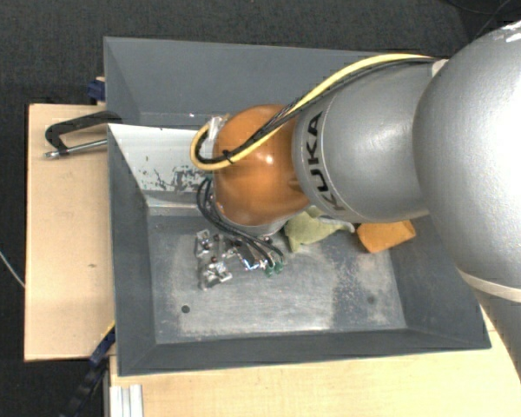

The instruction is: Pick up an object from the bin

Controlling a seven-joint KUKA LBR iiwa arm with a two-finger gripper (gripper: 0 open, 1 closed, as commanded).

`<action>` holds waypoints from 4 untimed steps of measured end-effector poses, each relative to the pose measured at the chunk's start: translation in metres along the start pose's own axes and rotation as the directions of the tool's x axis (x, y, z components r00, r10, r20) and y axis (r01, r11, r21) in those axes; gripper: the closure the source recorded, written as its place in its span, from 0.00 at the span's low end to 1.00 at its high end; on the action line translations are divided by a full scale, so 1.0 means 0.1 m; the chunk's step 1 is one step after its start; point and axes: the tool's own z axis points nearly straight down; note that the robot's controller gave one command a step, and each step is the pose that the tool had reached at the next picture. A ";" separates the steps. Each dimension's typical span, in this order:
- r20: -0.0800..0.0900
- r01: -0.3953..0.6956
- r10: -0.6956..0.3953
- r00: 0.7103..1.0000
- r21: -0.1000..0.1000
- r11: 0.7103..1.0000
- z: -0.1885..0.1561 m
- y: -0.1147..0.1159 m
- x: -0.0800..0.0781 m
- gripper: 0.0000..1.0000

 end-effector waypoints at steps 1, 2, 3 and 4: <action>0.004 -0.003 0.003 1.000 0.000 1.000 -0.01 0.00 -0.01 0.00; 0.010 0.055 -0.055 0.998 0.002 0.998 0.45 -0.67 -0.15 0.00; 0.013 -0.124 0.124 0.992 0.004 0.992 -0.03 -1.37 -0.03 0.00; 0.006 0.004 -0.004 1.000 0.002 1.000 0.42 -1.94 0.12 0.00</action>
Offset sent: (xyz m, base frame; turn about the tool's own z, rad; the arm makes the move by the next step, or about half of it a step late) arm 0.0000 0.0000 0.0000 0.0000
